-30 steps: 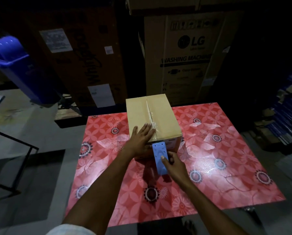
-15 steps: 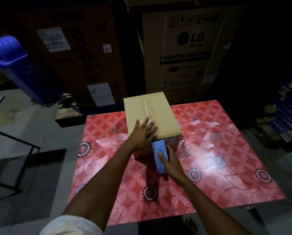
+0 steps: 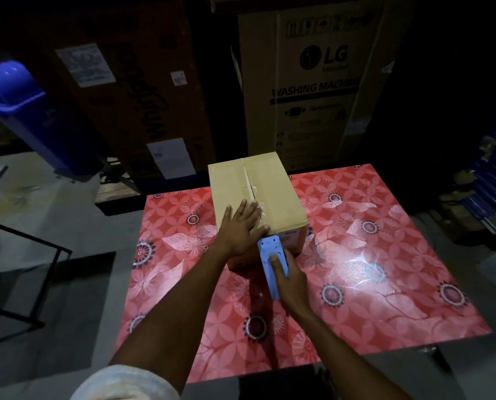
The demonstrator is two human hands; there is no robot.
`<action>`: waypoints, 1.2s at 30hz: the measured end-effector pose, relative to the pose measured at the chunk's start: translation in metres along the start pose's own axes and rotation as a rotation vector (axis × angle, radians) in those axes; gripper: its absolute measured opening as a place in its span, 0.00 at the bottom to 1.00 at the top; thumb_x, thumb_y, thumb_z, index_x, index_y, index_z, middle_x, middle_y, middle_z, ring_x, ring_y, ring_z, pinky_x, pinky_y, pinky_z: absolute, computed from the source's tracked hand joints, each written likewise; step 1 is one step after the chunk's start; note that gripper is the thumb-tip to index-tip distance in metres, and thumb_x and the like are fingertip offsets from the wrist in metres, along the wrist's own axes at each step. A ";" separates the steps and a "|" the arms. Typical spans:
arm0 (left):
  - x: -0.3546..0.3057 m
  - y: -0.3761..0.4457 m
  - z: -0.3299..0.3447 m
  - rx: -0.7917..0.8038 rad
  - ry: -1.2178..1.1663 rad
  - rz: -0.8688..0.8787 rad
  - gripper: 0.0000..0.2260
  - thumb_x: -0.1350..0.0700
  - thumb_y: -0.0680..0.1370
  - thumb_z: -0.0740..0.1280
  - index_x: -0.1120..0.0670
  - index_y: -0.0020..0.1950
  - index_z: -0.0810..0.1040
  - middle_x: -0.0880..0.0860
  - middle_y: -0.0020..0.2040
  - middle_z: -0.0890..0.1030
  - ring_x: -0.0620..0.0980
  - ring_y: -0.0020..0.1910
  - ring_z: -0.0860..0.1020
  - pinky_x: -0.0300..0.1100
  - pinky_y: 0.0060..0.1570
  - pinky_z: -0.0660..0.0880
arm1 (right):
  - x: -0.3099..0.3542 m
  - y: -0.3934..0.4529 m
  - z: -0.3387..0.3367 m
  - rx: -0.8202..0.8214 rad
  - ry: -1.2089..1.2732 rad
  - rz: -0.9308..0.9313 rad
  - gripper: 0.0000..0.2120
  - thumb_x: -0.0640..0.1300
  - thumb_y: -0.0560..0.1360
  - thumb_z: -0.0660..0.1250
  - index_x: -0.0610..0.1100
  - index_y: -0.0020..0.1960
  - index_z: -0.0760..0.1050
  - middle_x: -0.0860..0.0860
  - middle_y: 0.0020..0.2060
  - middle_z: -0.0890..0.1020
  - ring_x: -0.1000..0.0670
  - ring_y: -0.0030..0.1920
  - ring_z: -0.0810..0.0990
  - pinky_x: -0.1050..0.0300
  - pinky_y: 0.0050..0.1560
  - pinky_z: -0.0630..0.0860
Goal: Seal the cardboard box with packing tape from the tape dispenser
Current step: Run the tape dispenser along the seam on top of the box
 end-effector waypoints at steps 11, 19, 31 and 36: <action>-0.003 -0.001 -0.001 0.013 0.026 -0.007 0.31 0.36 0.84 0.49 0.50 0.83 0.52 0.48 0.84 0.47 0.51 0.82 0.41 0.59 0.79 0.38 | 0.008 -0.016 -0.016 -0.088 0.011 0.000 0.23 0.55 0.82 0.65 0.49 0.74 0.73 0.59 0.59 0.79 0.58 0.57 0.78 0.67 0.53 0.74; -0.003 -0.001 -0.001 0.016 0.034 -0.006 0.31 0.36 0.83 0.48 0.50 0.83 0.52 0.49 0.84 0.47 0.51 0.82 0.41 0.59 0.79 0.38 | 0.004 -0.025 -0.019 -0.048 0.017 0.050 0.21 0.52 0.82 0.65 0.47 0.74 0.74 0.56 0.57 0.80 0.66 0.50 0.77 0.80 0.43 0.71; -0.003 -0.001 -0.001 0.017 0.036 0.004 0.32 0.36 0.83 0.49 0.49 0.84 0.51 0.49 0.84 0.47 0.51 0.82 0.40 0.58 0.78 0.36 | 0.008 -0.022 -0.017 -0.014 -0.114 0.055 0.17 0.56 0.83 0.62 0.51 0.68 0.78 0.51 0.57 0.85 0.49 0.55 0.82 0.58 0.52 0.74; -0.002 -0.001 0.000 0.020 0.027 0.010 0.33 0.35 0.83 0.48 0.49 0.84 0.50 0.48 0.84 0.46 0.50 0.82 0.39 0.58 0.78 0.35 | 0.011 -0.011 -0.017 0.009 -0.186 0.103 0.18 0.58 0.83 0.61 0.51 0.63 0.81 0.47 0.56 0.86 0.44 0.56 0.83 0.53 0.54 0.78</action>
Point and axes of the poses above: each hand's wrist, its own y-axis towards the middle knuckle, its own z-axis out of the palm, x = y × z, the point moved 10 cm from there along y, towards the middle knuckle
